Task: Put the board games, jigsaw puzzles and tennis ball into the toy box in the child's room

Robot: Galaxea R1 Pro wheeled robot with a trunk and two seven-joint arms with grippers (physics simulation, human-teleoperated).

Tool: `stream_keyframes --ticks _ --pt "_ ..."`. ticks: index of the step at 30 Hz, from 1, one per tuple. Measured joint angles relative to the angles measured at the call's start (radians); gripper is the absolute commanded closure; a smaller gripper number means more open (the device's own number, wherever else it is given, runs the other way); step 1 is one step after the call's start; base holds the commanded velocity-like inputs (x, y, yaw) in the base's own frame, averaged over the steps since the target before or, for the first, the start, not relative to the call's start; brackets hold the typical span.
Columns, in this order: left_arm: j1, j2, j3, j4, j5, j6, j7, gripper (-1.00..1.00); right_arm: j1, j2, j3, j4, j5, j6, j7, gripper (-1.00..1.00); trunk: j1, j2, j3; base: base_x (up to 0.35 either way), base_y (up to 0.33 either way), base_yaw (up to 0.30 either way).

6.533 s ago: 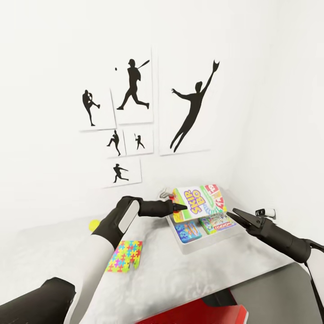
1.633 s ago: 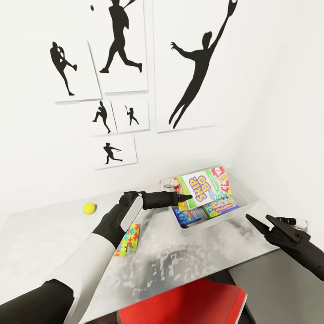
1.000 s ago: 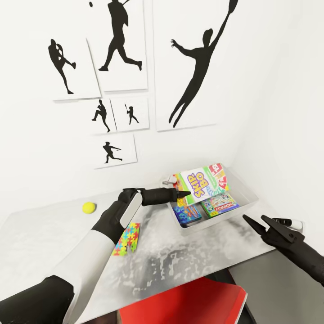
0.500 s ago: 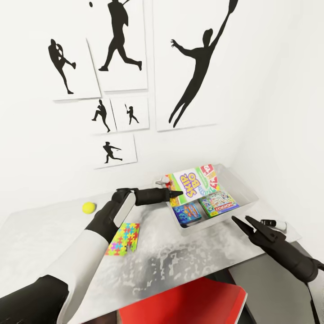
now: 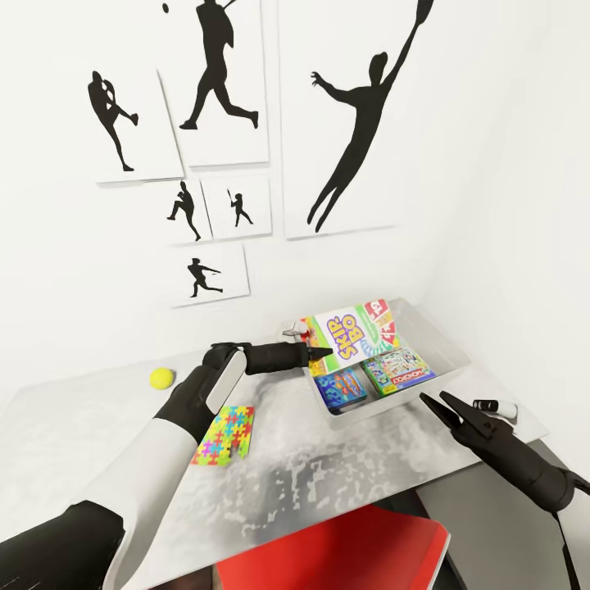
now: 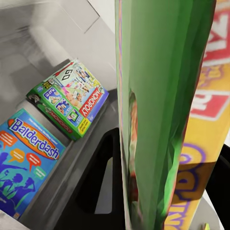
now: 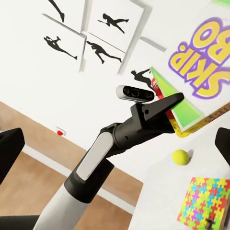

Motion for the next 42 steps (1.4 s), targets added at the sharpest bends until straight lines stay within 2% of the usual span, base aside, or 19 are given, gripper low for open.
stream_keyframes --ticks 11,20,32,42 --pt "0.0 0.0 0.0 0.0 -0.001 0.0 0.0 1.0 0.0 0.0 -0.001 0.0 0.0 0.0 0.004 -1.0 0.0 0.0 0.0 0.0 0.0 -0.007" --pt "0.0 0.0 0.0 0.0 0.0 -0.001 -0.003 1.0 0.0 0.0 -0.001 0.0 0.0 0.0 0.002 -1.0 0.0 0.0 0.005 0.0 0.0 -0.16" --pt "0.0 0.0 0.0 0.0 0.0 -0.001 -0.006 1.0 0.0 0.0 0.001 0.0 0.0 0.0 0.001 -1.0 0.0 0.0 0.005 0.0 0.0 -0.022" --pt "0.0 0.001 0.0 0.0 0.002 -0.001 -0.006 1.0 0.0 0.0 0.001 0.0 0.0 0.0 0.005 -1.0 0.0 0.0 0.009 0.0 0.0 -0.12"
